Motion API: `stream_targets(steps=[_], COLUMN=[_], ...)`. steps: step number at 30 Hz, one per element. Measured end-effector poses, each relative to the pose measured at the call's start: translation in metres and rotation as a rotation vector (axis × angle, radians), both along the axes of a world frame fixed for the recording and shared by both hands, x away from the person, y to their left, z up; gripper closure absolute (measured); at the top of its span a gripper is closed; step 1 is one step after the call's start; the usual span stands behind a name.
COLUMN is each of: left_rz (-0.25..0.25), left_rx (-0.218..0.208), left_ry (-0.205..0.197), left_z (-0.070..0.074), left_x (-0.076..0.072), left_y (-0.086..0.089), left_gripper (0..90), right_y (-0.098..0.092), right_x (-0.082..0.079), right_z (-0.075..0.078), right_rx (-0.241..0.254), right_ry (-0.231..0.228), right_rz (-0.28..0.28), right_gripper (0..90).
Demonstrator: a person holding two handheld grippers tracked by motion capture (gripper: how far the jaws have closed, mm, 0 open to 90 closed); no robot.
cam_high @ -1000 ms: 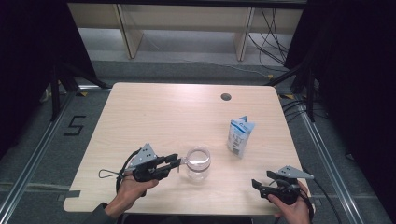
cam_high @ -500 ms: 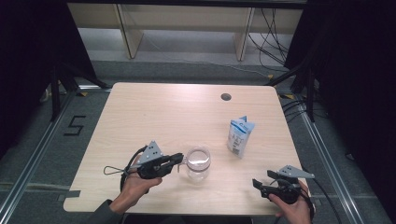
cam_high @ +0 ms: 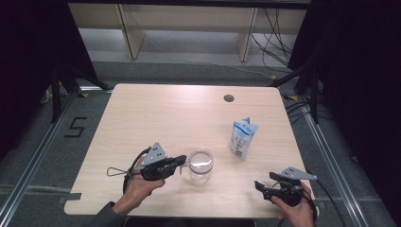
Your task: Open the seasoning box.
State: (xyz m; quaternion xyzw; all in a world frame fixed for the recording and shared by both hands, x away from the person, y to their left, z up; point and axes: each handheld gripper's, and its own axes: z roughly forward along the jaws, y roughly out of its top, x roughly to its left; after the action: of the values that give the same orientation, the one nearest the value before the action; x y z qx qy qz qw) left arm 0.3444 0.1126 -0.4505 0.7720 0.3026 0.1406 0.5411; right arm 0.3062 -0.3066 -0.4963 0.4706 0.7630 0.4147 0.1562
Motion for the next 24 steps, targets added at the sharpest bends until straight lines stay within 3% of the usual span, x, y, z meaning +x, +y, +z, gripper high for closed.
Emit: stream_targets(steps=[1,5,7,8,9,10,13,14,18,20,21,22,24], left_rz=[0.000,-0.006,-0.006,-0.010,-0.012,-0.011,-0.014,-0.009,0.005,0.004,0.006,0.007,0.007], left_rx=[0.001,0.013,0.021,0.023,0.030,0.031,0.021,0.024,0.029,0.027,0.028,0.029,0.027], left_ry=[-0.001,-0.001,-0.004,-0.008,-0.014,-0.012,-0.013,-0.016,-0.015,-0.017,-0.016,-0.016,-0.020], left_z=[0.000,0.000,0.000,0.000,0.000,0.000,-0.001,-0.001,0.000,0.000,0.000,0.000,0.000], left_x=[0.000,0.000,0.001,0.001,0.002,0.002,0.003,0.003,0.002,0.001,0.001,0.000,0.001], left_y=[0.000,-0.004,-0.005,-0.006,-0.007,-0.007,-0.007,-0.007,-0.004,-0.004,-0.004,-0.004,-0.003], left_gripper=[88.7,88.7,88.6,88.6,88.6,88.5,88.4,88.4,88.0,88.0,88.0,88.0,88.0], right_y=[0.000,0.006,0.006,0.008,0.010,0.010,0.011,0.009,0.014,0.015,0.016,0.014,0.015], right_x=[0.000,-0.001,0.000,-0.002,-0.002,-0.002,-0.003,-0.001,-0.002,-0.001,-0.002,0.001,0.001], right_z=[0.000,0.000,0.001,0.002,0.003,0.003,0.004,0.003,0.004,0.004,0.005,0.004,0.004], right_rx=[0.001,0.025,0.004,0.015,0.023,0.012,0.018,-0.004,0.013,0.007,0.016,-0.006,-0.002], right_ry=[0.019,0.024,0.004,0.039,0.041,0.022,0.033,-0.005,0.013,0.001,0.024,-0.022,-0.018], right_rz=[0.006,0.008,0.029,0.017,0.020,0.022,0.026,0.044,0.036,0.047,0.041,0.063,0.064], right_gripper=[26.0,29.4,30.2,30.5,30.6,30.7,31.0,31.1,31.8,31.8,32.0,32.2,32.7])
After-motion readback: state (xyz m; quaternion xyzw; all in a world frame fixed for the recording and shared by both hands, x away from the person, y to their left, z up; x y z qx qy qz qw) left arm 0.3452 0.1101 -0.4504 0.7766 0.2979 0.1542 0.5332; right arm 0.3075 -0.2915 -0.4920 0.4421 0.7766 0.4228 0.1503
